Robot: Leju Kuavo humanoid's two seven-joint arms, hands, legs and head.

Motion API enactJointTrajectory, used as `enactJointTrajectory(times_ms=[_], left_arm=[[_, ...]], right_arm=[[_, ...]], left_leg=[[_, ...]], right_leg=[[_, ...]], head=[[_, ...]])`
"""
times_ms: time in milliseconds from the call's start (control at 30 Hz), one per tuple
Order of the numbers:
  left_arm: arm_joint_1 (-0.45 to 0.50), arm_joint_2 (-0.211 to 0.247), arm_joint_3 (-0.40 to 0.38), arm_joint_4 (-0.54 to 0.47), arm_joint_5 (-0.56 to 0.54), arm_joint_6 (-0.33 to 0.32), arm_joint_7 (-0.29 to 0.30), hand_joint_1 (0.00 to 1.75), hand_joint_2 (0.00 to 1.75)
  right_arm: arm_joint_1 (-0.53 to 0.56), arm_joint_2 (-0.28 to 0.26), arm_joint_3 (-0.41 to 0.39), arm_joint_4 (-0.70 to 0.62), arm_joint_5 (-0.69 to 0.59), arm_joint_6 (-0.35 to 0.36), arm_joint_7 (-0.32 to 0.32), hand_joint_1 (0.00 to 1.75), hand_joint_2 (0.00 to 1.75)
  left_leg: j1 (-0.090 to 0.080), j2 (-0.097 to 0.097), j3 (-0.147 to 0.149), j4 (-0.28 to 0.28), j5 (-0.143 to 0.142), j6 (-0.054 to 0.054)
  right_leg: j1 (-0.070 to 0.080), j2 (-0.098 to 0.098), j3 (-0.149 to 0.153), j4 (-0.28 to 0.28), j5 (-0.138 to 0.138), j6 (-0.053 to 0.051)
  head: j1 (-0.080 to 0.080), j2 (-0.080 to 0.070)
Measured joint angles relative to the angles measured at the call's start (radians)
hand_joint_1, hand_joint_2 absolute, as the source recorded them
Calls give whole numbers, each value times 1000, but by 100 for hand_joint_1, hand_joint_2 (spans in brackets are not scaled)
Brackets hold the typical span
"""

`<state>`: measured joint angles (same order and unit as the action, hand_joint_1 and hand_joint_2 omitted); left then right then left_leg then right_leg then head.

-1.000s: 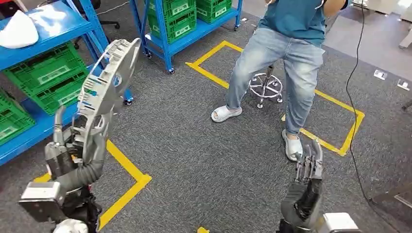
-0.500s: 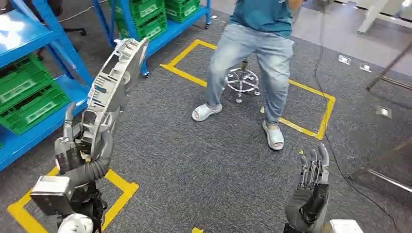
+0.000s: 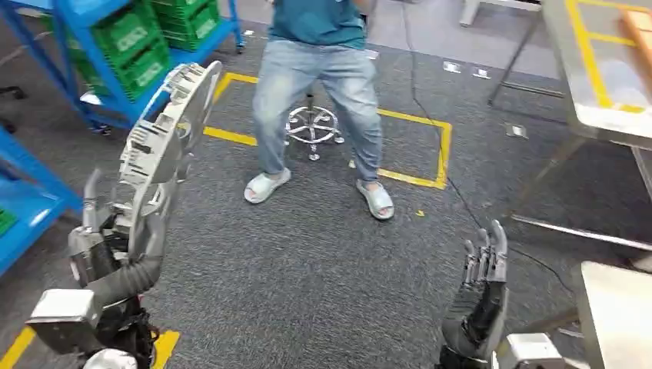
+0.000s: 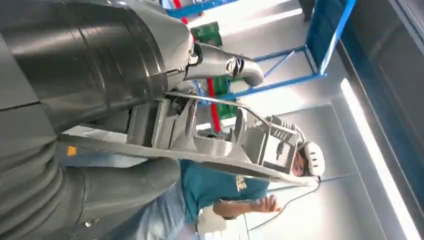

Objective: Take the parts from the cabinet and place them on the table.

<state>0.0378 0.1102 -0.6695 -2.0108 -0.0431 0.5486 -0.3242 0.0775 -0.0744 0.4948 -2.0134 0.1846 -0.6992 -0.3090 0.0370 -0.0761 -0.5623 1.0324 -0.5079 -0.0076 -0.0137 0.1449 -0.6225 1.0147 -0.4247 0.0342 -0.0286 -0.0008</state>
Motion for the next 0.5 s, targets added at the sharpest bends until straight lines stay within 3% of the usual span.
enactJointTrajectory(times_ms=[67,100,133,167,200,267,300,333,400,433,467,500], left_arm=[[1,0,0,1,0,0,2,175,175],[1,-1,0,0,0,0,3,175,175],[0,-2,1,0,0,0,3,175,175],[1,-2,2,0,0,0,3,175,175],[1,-2,2,0,0,0,3,175,175],[1,-2,2,1,1,0,5,175,175],[1,-2,2,2,2,0,7,175,175],[1,-2,2,3,3,0,8,175,175],[0,-3,3,3,7,0,12,175,175],[-1,-3,3,3,7,1,14,175,175],[-1,-3,3,3,8,3,15,175,175],[-1,-3,4,3,8,3,16,175,175]], right_arm=[[3,0,0,0,0,0,0,0,0],[4,0,0,0,0,0,0,0,0],[6,-1,0,0,0,0,0,0,0],[3,-1,0,0,0,0,-2,0,0],[-1,-1,0,0,-2,0,-1,0,0],[0,-1,0,0,-5,0,-2,0,0],[0,-2,0,2,-6,0,-2,0,0],[0,-2,0,2,-8,0,-2,0,0],[0,-2,0,2,-9,0,-2,0,0],[-1,-2,0,2,-10,0,-2,0,0],[-4,-2,0,2,-11,0,-2,0,0],[-6,-2,0,1,-11,0,-2,0,0]], left_leg=[[-7,21,-1,2,4,12],[2,35,1,-7,9,20],[0,49,6,-10,10,24],[-3,60,7,-10,8,30],[-7,73,7,-10,6,34],[-17,104,8,-9,1,40],[-21,118,9,-9,-1,42],[-25,132,11,-9,-4,43],[-32,158,18,-10,-10,44],[-33,170,23,-11,-14,43],[-35,183,26,-18,-15,42],[-32,194,25,-20,-15,40]], right_leg=[[-8,21,-5,-9,10,15],[-7,31,-13,-6,9,21],[2,-31,-29,13,-2,23],[6,-85,-51,66,-27,24],[5,-115,-88,143,-59,25],[3,-138,-167,301,-113,23],[4,-138,-179,321,-110,19],[6,-138,-165,291,-86,11],[22,-152,-80,125,-10,-13],[39,-192,-29,26,15,-30],[50,-238,-19,9,-6,-43],[54,-235,0,-6,3,-48]], head=[[3,0],[3,0],[8,0],[24,0],[34,0],[42,0],[47,0],[52,0],[55,0],[55,0],[49,0],[47,0]])
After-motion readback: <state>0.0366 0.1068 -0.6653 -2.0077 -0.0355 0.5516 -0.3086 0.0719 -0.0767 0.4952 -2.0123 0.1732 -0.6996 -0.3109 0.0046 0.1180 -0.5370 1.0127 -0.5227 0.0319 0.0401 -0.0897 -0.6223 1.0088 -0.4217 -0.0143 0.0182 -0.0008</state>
